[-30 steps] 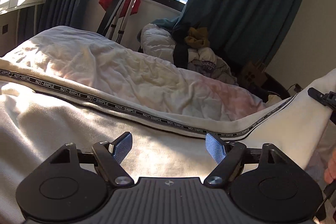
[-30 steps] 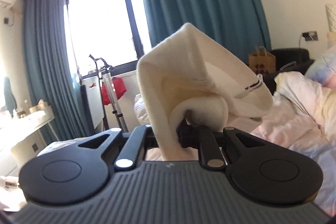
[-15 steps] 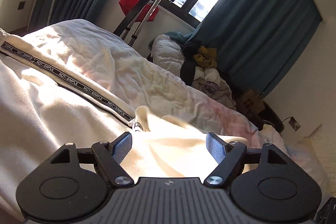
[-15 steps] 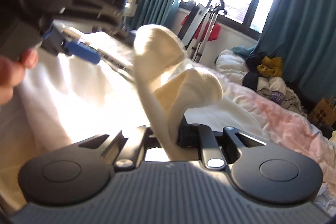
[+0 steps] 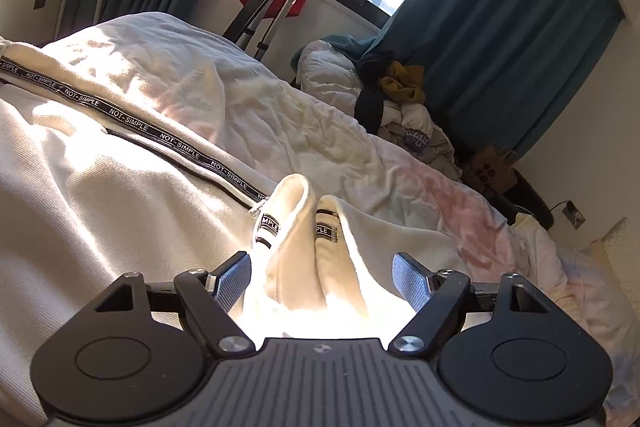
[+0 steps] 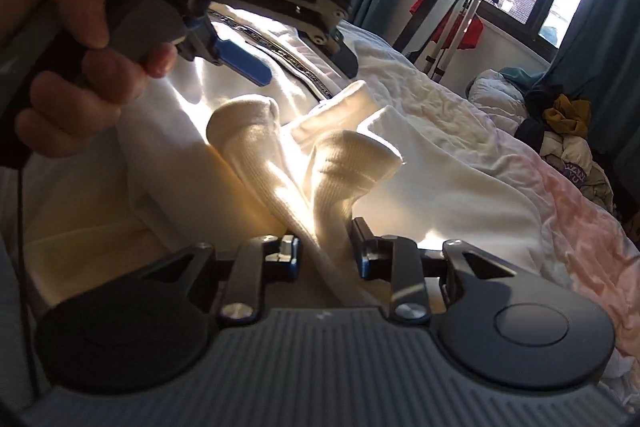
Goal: Fold clothes
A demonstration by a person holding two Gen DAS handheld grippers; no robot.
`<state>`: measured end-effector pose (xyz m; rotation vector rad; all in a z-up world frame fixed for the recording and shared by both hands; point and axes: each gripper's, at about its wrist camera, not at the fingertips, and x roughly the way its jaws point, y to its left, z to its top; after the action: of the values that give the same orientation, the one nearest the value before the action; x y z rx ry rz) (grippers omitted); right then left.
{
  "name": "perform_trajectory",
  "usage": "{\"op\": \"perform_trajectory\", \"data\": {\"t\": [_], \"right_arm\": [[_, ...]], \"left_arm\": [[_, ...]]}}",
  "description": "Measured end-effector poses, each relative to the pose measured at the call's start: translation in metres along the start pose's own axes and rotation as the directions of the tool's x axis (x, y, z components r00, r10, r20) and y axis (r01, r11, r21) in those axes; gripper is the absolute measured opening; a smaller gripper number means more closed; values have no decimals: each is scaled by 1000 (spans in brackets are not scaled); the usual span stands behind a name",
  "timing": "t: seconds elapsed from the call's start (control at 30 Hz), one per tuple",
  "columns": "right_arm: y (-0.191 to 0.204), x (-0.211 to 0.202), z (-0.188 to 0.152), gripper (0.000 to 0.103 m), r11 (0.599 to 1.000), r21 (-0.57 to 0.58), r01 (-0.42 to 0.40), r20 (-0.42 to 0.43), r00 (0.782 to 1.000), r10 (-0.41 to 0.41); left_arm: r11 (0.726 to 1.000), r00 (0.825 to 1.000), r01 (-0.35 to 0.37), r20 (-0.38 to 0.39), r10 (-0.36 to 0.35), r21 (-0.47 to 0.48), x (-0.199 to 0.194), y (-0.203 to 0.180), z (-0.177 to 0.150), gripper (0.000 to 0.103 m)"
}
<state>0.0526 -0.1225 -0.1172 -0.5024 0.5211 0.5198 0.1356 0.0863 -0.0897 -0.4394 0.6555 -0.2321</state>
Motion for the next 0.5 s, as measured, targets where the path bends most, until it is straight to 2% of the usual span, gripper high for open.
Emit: {"op": "perform_trajectory", "data": {"t": [0.1, 0.2, 0.27, 0.33, 0.4, 0.5], "right_arm": [[-10, -19, 4, 32, 995, 32, -94, 61, 994, 92], [-34, -35, 7, 34, 973, 125, -192, 154, 973, 172], [-51, -36, 7, 48, 956, 197, -218, 194, 964, 180], [-60, -25, 5, 54, 948, 244, -205, 168, 972, 167], [-65, -8, 3, 54, 945, 271, -183, 112, 981, 158], [-58, 4, -1, 54, 944, 279, -177, 60, 984, 166]], "left_arm": [[997, 997, -63, -41, 65, 50, 11, -4, -7, 79], [984, 984, -141, -97, 152, 112, 22, -7, -16, 79], [959, 959, -217, -144, 244, 183, 32, -9, -24, 76], [951, 953, -236, -143, 267, 200, 34, -10, -26, 76], [950, 954, -241, -133, 270, 197, 34, -10, -27, 76], [967, 969, -213, -96, 227, 138, 25, -4, -21, 76]]}}
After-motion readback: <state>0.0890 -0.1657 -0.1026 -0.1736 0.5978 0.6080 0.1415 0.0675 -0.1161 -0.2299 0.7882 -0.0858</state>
